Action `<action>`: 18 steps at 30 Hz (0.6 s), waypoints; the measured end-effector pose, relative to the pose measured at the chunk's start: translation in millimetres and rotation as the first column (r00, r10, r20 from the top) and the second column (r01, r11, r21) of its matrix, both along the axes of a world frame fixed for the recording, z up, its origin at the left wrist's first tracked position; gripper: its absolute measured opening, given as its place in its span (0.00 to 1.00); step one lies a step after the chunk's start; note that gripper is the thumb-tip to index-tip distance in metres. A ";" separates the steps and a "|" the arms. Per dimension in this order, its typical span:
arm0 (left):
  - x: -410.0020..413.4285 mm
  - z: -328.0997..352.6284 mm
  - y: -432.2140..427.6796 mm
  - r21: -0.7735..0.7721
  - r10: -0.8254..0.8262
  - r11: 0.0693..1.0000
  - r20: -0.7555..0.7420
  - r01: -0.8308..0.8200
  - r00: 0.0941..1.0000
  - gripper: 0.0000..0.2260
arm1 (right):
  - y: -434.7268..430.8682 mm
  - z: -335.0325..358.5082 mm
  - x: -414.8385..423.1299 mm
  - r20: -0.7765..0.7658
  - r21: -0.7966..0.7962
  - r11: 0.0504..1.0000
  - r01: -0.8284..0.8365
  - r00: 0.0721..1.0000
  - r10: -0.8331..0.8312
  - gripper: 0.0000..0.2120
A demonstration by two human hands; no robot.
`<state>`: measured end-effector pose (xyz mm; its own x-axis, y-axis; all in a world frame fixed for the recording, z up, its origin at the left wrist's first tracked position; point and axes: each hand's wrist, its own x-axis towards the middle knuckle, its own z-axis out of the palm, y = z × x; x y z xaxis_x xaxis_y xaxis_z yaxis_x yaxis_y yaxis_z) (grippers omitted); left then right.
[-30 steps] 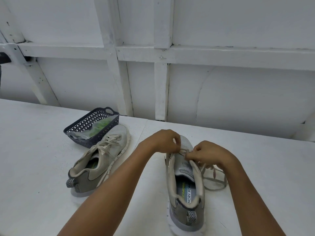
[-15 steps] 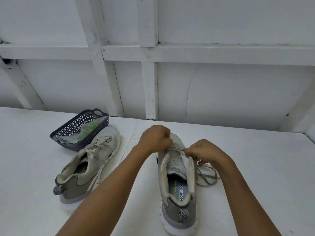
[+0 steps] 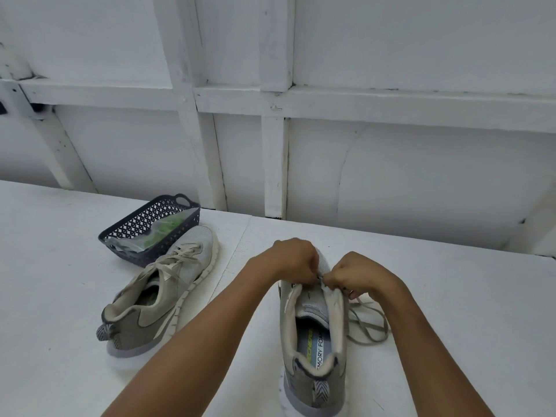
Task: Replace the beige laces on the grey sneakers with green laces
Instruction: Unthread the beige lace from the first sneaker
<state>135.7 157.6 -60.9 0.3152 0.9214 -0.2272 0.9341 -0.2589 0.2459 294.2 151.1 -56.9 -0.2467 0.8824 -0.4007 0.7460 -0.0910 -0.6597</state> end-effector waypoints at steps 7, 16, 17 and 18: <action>-10.7 3.7 -4.8 -0.050 0.065 0.998 0.550 -0.044 0.833 0.03 | 2.9 -2.9 6.1 -0.037 -0.021 1.000 0.019 0.999 -0.020 0.21; -17.3 20.2 -6.0 -0.067 0.197 0.975 0.706 -0.213 0.680 0.05 | 2.1 -7.1 7.7 -0.068 -0.020 1.000 0.016 0.998 -0.017 0.23; -15.0 19.0 -5.6 -0.005 0.129 0.988 0.562 -0.153 0.817 0.05 | 2.3 -6.4 7.2 -0.067 -0.021 1.000 0.016 0.998 -0.017 0.23; -11.6 16.8 -5.8 0.029 0.063 0.996 0.379 -0.080 0.923 0.07 | 2.1 -5.9 6.8 -0.064 -0.023 1.000 0.016 0.998 -0.018 0.23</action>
